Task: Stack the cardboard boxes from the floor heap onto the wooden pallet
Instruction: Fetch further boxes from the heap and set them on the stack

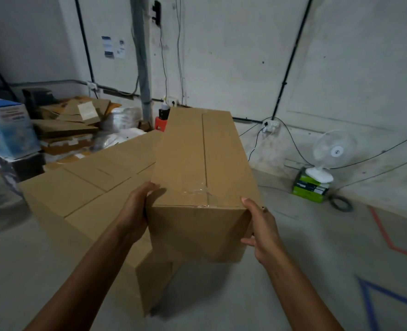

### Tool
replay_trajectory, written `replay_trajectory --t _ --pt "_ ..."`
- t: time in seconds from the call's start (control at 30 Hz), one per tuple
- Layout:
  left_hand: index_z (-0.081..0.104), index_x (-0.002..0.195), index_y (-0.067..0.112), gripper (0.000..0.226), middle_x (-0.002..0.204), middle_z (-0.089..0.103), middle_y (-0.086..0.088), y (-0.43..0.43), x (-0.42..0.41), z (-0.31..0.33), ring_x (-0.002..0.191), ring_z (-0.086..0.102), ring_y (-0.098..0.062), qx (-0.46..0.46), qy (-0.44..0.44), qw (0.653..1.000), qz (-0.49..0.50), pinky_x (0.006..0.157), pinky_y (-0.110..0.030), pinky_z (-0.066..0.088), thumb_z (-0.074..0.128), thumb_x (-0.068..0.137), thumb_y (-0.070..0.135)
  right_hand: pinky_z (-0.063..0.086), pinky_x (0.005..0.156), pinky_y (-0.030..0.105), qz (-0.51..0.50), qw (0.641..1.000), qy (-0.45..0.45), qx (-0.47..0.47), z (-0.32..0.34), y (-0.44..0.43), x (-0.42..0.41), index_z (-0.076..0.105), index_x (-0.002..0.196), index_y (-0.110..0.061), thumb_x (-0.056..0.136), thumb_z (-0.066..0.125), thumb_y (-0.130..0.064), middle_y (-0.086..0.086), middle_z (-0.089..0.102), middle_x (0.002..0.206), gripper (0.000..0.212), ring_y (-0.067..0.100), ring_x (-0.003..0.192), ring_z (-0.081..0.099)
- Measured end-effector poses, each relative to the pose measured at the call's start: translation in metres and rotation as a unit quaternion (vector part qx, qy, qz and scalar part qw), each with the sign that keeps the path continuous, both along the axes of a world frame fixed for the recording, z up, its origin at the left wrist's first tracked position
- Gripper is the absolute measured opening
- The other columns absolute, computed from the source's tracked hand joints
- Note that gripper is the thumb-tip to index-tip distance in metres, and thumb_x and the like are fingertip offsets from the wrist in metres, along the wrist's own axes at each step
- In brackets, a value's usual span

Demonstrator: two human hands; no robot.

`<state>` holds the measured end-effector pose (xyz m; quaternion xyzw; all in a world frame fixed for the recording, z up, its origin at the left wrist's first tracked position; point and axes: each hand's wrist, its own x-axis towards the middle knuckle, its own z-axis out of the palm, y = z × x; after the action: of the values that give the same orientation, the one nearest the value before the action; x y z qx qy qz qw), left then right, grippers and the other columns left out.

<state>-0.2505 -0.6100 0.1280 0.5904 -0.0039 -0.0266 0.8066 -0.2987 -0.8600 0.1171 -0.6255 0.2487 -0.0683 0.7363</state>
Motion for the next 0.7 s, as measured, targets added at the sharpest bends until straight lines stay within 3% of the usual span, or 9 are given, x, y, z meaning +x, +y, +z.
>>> replay_trajectory --t 0.07,0.17,0.23,0.33,0.43,0.6,0.7 --pt "0.066 0.101 0.011 0.025 0.101 0.069 0.0 -0.025 0.035 -0.009 0.108 0.06 -0.022 0.017 0.0 1.0 -0.009 0.088 -0.036 0.043 0.061 0.086 0.03 0.046 0.1 0.061 -0.005 1.0 0.006 -0.001 -0.004 -0.024 0.032 0.059 0.121 -0.027 0.087 0.07 -0.048 -0.008 0.06 0.11 0.042 0.019 0.1 0.056" --pt "0.06 0.111 0.009 0.023 0.1 0.064 0.003 -0.062 0.096 -0.023 0.099 0.058 -0.019 0.022 0.006 0.999 -0.041 0.075 -0.029 0.042 0.061 0.09 0.02 0.047 0.098 0.06 -0.012 1.0 0.01 -0.002 -0.015 -0.055 0.089 0.059 0.11 -0.028 0.087 0.07 -0.047 -0.018 0.056 0.099 0.031 0.018 0.097 0.055" --pt "0.06 0.102 0.012 0.014 0.088 0.062 0.011 -0.087 0.141 -0.03 0.091 0.055 -0.013 0.013 0.011 0.999 -0.046 0.069 -0.025 0.04 0.062 0.09 0.017 0.048 0.097 0.059 -0.017 1.0 0.014 -0.011 -0.023 -0.074 0.134 0.057 0.112 -0.027 0.087 0.069 -0.047 -0.017 0.055 0.098 0.034 0.019 0.098 0.054" --pt "0.062 0.093 0.014 0.016 0.077 0.069 0.013 -0.114 0.219 -0.047 0.092 0.058 -0.016 0.008 0.02 0.999 -0.048 0.071 -0.027 0.042 0.067 0.08 0.023 0.05 0.093 0.056 -0.026 0.999 0.017 -0.018 -0.032 -0.101 0.208 0.06 0.108 -0.026 0.087 0.069 -0.047 -0.013 0.059 0.103 0.031 0.016 0.093 0.057" --pt "0.064 0.11 0.011 0.025 0.098 0.073 0.001 -0.137 0.29 -0.06 0.098 0.064 -0.022 -0.013 0.052 0.998 -0.036 0.077 -0.032 0.046 0.064 0.086 0.018 0.048 0.096 0.061 -0.03 0.998 0.032 -0.038 -0.033 -0.126 0.278 0.059 0.113 -0.026 0.085 0.07 -0.048 -0.006 0.06 0.111 0.038 0.022 0.104 0.056" --pt "0.061 0.104 0.012 0.017 0.093 0.07 -0.002 -0.187 0.389 -0.076 0.085 0.066 -0.018 -0.052 0.099 0.993 -0.035 0.067 -0.029 0.049 0.062 0.088 0.013 0.047 0.095 0.061 -0.019 0.996 0.056 -0.067 -0.036 -0.179 0.385 0.06 0.098 -0.025 0.084 0.069 -0.051 0.0 0.06 0.121 0.03 0.026 0.11 0.055" --pt "0.06 0.114 0.009 0.023 0.089 0.073 -0.001 -0.217 0.439 -0.09 0.077 0.071 -0.014 -0.069 0.128 0.989 -0.025 0.059 -0.025 0.054 0.058 0.091 0.011 0.041 0.1 0.063 0.004 0.997 0.063 -0.05 -0.044 -0.211 0.445 0.058 0.109 -0.026 0.085 0.07 -0.049 0.0 0.057 0.127 0.035 0.028 0.115 0.052"
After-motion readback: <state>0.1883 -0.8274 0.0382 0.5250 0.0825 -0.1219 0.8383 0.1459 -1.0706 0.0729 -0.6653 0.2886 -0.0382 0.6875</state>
